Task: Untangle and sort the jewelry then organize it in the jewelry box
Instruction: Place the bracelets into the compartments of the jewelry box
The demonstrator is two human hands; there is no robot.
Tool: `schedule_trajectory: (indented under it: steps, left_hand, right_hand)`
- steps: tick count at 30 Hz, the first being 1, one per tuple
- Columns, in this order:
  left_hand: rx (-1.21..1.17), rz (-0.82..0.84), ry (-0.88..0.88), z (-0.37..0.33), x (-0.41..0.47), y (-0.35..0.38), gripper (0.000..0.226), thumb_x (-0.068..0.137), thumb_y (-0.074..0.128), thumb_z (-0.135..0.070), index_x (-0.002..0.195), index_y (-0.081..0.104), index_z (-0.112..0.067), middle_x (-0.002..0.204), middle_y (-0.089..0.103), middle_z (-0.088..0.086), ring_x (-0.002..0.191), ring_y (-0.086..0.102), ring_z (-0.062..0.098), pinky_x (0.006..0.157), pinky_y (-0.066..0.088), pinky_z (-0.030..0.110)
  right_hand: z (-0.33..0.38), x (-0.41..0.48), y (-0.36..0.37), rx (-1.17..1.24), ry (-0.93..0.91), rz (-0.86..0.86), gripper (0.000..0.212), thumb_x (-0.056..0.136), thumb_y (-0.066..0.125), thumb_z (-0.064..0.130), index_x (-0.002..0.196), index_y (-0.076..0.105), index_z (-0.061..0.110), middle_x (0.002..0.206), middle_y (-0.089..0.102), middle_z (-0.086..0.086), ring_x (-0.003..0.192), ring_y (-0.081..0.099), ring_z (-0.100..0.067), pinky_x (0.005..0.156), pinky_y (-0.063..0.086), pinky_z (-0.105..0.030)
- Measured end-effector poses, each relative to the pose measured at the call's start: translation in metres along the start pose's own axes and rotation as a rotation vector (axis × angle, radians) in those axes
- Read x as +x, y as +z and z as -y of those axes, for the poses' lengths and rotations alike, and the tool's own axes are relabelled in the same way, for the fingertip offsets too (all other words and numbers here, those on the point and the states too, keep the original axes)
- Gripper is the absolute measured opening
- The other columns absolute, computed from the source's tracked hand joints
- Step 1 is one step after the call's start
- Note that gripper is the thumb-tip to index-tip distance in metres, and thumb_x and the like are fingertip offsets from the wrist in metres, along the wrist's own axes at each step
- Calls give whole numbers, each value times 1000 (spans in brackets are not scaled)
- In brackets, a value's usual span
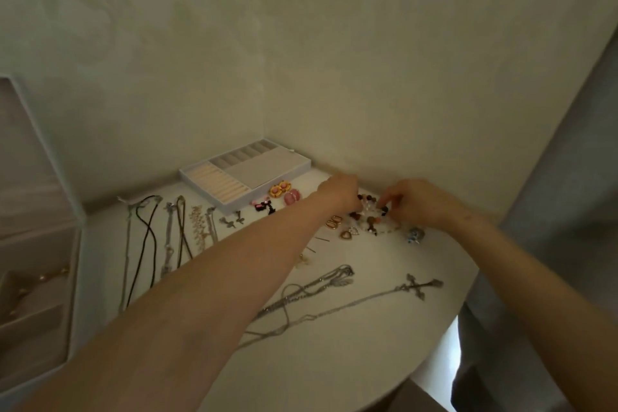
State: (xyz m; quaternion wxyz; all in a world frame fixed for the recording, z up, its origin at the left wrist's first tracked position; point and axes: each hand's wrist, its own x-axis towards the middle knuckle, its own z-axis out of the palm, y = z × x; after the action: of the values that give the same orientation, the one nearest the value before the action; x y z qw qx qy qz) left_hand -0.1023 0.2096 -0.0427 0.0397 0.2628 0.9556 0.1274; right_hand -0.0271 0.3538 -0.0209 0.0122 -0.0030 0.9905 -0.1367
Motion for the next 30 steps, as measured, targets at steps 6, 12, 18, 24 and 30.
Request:
schedule_trajectory:
  steps: [6,12,18,24,30]
  left_hand:
    - [24,-67,60,6,3,0,33,82,64,-19,111,50,-11,107,63,8,100,57,27,83,37,34]
    - [-721,-233,33,7,-4,-20,23,84,64,-9,102,49,-10,93,54,6,68,55,14,51,44,15]
    - [-1456,-134,-33,12,-23,-55,17,90,51,6,98,47,-9,81,59,13,63,59,18,54,52,22]
    - [-1579,-200,44,37,-58,-84,25,88,46,16,99,53,-6,94,60,12,76,60,18,55,50,19]
    - [-1217,-412,70,72,-115,-121,31,85,44,17,101,57,-7,99,66,5,67,64,8,57,49,18]
  right_hand:
    - [0,13,8,-208,-65,12,10,79,66,22,87,61,25,95,51,6,82,53,-14,58,36,-22]
    - [5,10,-5,224,-87,-219,11,77,69,12,81,58,12,78,56,1,71,53,-17,59,41,-24]
    - [29,7,-23,774,-128,-362,17,84,64,0,77,51,8,60,54,-5,40,45,-5,41,37,-18]
    - [69,0,-40,882,-292,-298,9,86,64,1,95,67,0,78,65,-10,54,58,-9,54,53,-21]
    - [116,-4,-40,843,-390,-288,4,80,71,3,82,72,6,65,69,-2,52,59,-10,51,48,-18]
